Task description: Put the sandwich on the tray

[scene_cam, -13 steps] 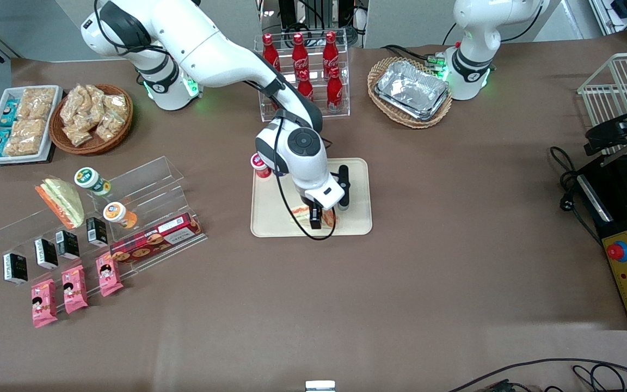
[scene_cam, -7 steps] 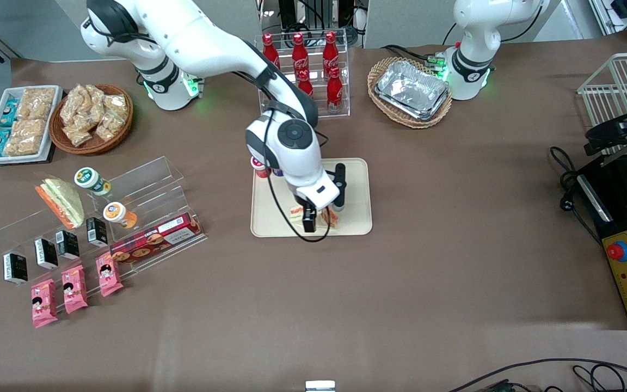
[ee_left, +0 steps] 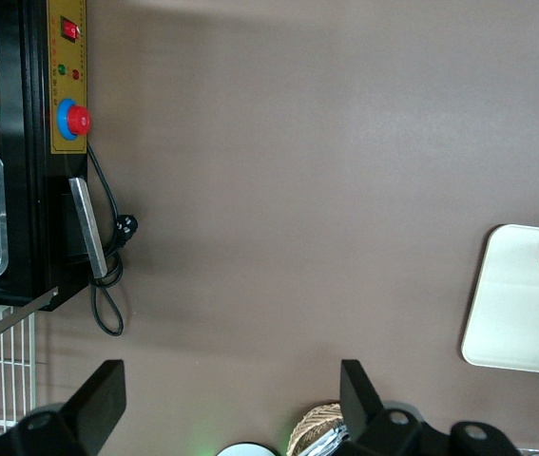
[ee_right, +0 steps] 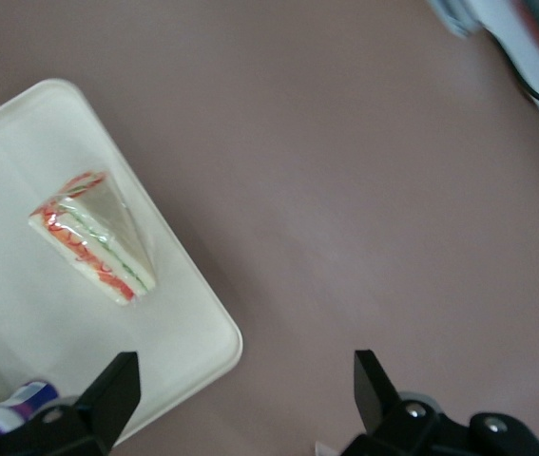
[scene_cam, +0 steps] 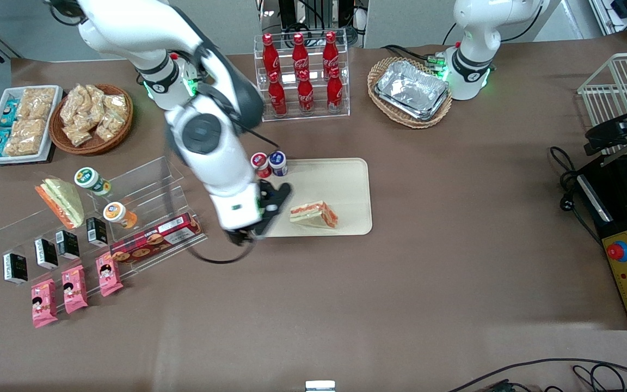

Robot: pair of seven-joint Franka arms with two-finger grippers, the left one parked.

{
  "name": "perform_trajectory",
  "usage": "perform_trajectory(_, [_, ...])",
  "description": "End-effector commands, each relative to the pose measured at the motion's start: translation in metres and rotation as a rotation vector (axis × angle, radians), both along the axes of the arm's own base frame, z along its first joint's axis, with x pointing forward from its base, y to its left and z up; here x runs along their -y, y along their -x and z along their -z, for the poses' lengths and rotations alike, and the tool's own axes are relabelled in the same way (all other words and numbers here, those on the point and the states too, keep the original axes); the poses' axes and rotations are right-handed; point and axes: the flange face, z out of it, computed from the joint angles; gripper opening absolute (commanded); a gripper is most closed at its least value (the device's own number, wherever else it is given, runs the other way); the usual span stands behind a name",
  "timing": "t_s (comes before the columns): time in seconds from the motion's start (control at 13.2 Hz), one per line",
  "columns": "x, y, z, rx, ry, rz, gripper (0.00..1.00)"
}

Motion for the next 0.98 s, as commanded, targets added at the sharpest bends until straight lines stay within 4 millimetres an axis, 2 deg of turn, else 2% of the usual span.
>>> perform_trajectory(0.0, [0.059, 0.010, -0.072, -0.042, -0.033, 0.338, 1.00])
perform_trajectory(0.15, [0.086, 0.011, -0.096, -0.037, -0.037, 0.441, 1.00])
perform_trajectory(0.45, [0.164, 0.005, -0.133, -0.055, -0.028, 0.566, 1.00])
perform_trajectory(0.68, [0.222, 0.011, -0.163, -0.063, -0.034, 0.688, 1.00])
perform_trajectory(0.91, [0.265, 0.006, -0.171, -0.063, -0.065, 0.916, 1.00])
